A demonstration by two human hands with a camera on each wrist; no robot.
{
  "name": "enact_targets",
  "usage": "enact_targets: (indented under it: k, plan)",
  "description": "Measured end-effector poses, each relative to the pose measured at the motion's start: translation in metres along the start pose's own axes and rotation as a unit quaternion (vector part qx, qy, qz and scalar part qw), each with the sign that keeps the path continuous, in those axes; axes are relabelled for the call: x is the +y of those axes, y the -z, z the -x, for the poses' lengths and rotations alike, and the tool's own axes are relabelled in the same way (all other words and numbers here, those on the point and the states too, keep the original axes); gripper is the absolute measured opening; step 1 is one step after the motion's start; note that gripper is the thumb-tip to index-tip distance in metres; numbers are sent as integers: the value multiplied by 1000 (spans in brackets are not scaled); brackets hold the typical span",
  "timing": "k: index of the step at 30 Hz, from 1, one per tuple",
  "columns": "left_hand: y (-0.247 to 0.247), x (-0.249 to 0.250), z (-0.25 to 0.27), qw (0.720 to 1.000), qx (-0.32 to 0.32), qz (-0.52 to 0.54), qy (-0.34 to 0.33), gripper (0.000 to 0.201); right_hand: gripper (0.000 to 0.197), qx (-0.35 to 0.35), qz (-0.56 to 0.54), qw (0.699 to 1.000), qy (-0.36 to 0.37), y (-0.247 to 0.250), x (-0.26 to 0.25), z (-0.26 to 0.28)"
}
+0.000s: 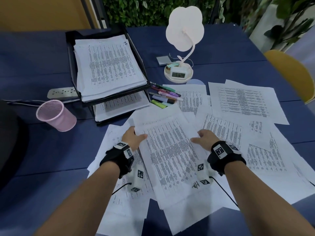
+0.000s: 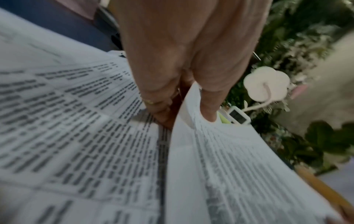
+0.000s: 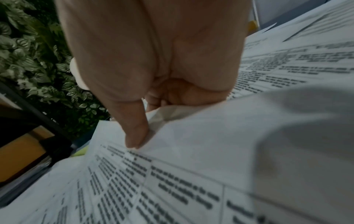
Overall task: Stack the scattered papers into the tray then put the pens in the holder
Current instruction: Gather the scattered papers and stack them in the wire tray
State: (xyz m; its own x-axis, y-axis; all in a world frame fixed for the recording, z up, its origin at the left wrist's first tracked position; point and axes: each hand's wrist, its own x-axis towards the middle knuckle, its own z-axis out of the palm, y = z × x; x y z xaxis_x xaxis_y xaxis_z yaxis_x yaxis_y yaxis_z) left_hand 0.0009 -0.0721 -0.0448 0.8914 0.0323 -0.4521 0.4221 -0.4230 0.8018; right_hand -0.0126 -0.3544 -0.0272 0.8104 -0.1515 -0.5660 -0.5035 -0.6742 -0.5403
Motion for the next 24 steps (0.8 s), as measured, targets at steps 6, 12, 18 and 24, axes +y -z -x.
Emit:
enact_targets:
  k: [6, 12, 18, 24]
  plan:
    - [-1, 4, 8, 994, -34, -108, 5, 45, 17, 3, -109, 993, 37, -6, -4, 0]
    - [0, 1, 11, 988, -28, 142, 56, 66, 20, -8, -297, 953, 63, 12, -20, 2]
    - [-1, 43, 24, 986, -12, 164, -32, 46, 29, 11, -306, 945, 117, 17, -54, 10]
    - [29, 97, 37, 970, 134, 132, -155, 55, 25, 116, -331, 908, 226, 39, -105, 39]
